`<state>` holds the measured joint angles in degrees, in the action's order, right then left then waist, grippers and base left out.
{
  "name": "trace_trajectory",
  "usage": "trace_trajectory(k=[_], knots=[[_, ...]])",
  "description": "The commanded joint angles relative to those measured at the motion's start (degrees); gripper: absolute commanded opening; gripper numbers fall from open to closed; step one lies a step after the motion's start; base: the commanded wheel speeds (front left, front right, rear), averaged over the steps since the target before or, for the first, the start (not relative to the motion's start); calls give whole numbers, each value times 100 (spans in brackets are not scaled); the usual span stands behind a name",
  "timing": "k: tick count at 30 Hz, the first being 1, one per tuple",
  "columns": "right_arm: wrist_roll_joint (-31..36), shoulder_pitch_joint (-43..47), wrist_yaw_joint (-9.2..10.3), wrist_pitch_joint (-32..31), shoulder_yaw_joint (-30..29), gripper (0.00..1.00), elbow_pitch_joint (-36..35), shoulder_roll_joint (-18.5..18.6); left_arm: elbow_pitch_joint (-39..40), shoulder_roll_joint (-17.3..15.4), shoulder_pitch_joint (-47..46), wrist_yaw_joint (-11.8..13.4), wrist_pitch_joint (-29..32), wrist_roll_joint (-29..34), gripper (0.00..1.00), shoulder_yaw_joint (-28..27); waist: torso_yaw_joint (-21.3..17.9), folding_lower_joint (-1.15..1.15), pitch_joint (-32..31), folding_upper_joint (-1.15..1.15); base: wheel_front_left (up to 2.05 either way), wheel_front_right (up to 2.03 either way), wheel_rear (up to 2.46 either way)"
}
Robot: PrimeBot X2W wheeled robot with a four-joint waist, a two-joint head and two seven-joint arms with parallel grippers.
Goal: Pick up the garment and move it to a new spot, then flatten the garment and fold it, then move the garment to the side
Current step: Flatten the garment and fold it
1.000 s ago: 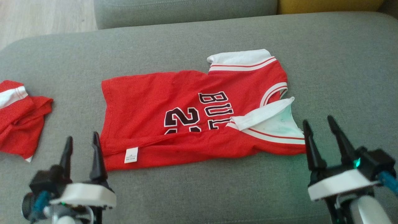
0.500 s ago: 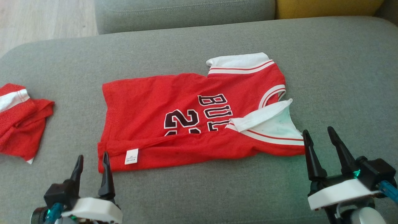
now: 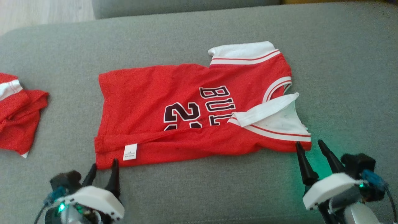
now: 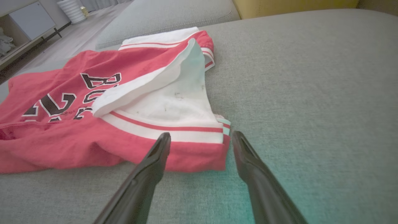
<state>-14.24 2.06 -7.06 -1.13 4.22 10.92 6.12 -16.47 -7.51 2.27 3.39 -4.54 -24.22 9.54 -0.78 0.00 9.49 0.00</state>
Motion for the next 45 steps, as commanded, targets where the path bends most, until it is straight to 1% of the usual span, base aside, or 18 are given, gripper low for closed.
trace_trajectory(k=[1,8,9,11,12,13,14,18,23,27,34,35,41,43,44,45], knots=[[-33,-318,-43,-23,142,100,-47,44,28,-46,-342,-59,-16,-110,100,-289,7,0,119,0,0,0,0],[-141,-665,-43,-162,148,100,658,-38,-690,-77,-716,-281,162,-472,100,-423,-10,0,311,0,0,0,0],[-177,-687,-43,-194,146,100,739,-57,-770,-91,-743,-325,188,-487,73,-404,-15,0,326,0,0,0,0],[-302,-736,-43,-261,174,100,859,-94,-892,-106,-789,-393,197,-517,0,-384,-21,0,352,0,0,0,0],[-326,-763,-43,-263,189,47,891,-97,-939,-103,-804,-430,185,-531,0,-370,-19,0,358,0,0,0,0],[-372,-775,-43,-265,174,0,911,-105,-983,-89,-813,-478,193,-554,0,-346,-5,0,357,0,0,0,0],[-410,-785,-43,-248,164,0,897,-112,-1012,-90,-822,-510,181,-558,0,-328,3,0,353,0,0,0,0],[-501,-772,-43,-187,194,0,703,-106,-963,-113,-809,-542,47,-538,0,-306,27,0,319,0,0,0,0],[-567,-545,-43,-289,131,0,306,-99,-655,-172,-705,-492,22,-485,0,-271,66,0,208,0,0,0,0],[-625,-179,-43,-532,-13,0,-61,-111,-266,-258,-505,-426,231,-476,0,-234,81,0,96,0,0,0,0],[-695,572,-43,-1171,-322,0,-659,-181,515,-439,93,-192,604,-491,0,-277,66,0,-136,0,0,0,0],[-695,572,-43,-1171,-322,0,-659,-181,515,-439,93,-192,604,-491,0,-277,66,0,-136,0,0,0,0],[-747,975,-43,-1534,-465,0,-991,-248,902,-502,478,15,902,-535,0,-308,44,0,-277,0,0,0,0],[-736,1032,-43,-1643,-485,0,-1055,-261,953,-524,566,27,1047,-563,0,-274,30,0,-304,0,0,0,0],[-741,1038,-43,-1666,-495,39,-1090,-267,957,-537,597,34,1116,-568,0,-252,27,0,-313,0,0,0,0],[-739,1034,-43,-1684,-503,100,-1111,-272,966,-539,618,44,1159,-575,39,-238,22,0,-324,0,0,0,0]])
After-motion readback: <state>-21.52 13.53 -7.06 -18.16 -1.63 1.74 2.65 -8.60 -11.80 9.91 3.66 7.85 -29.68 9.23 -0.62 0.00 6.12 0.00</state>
